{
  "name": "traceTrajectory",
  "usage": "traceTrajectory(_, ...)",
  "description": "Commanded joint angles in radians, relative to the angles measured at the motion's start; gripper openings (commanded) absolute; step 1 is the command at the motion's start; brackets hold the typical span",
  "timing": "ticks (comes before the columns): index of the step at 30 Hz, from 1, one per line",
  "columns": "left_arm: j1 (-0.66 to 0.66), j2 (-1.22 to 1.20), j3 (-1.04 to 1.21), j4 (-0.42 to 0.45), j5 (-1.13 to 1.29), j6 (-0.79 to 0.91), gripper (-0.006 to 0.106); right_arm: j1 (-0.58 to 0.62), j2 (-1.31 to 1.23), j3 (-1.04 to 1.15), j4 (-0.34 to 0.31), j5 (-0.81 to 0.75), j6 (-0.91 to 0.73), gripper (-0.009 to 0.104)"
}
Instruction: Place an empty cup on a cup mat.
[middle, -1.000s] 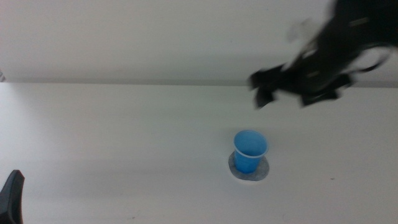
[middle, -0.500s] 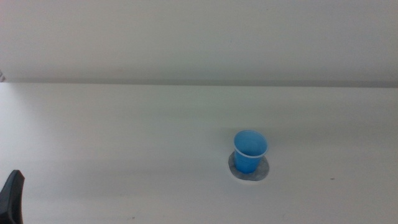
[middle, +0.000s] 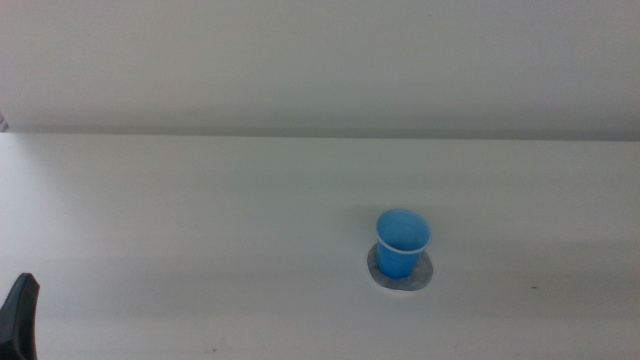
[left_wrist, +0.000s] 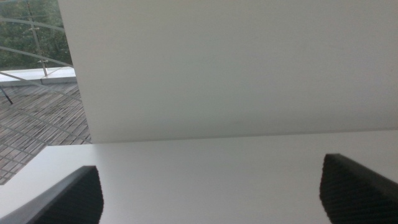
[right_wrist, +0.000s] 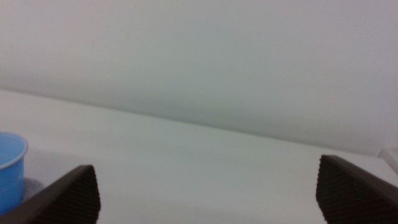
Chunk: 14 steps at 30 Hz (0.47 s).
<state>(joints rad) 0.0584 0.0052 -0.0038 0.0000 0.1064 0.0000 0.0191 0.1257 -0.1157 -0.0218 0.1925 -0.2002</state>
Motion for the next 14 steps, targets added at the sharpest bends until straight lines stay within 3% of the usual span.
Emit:
traceTrajectory(1,-0.008,-0.042,0.041,0.000,-0.012,0.000,0.094,-0.008,-0.043,0.050,-0.009,-0.082,-0.010,0.093)
traceTrajectory(6,-0.008,-0.042,0.041,0.000,-0.012,0.000,0.094,-0.008,-0.131,0.145,0.002,-0.127,-0.008,0.093)
traceTrajectory(14,-0.008,-0.042,0.041,0.000,-0.012,0.000,0.094,-0.008,-0.160,0.155,0.003,-0.074,-0.008,0.093)
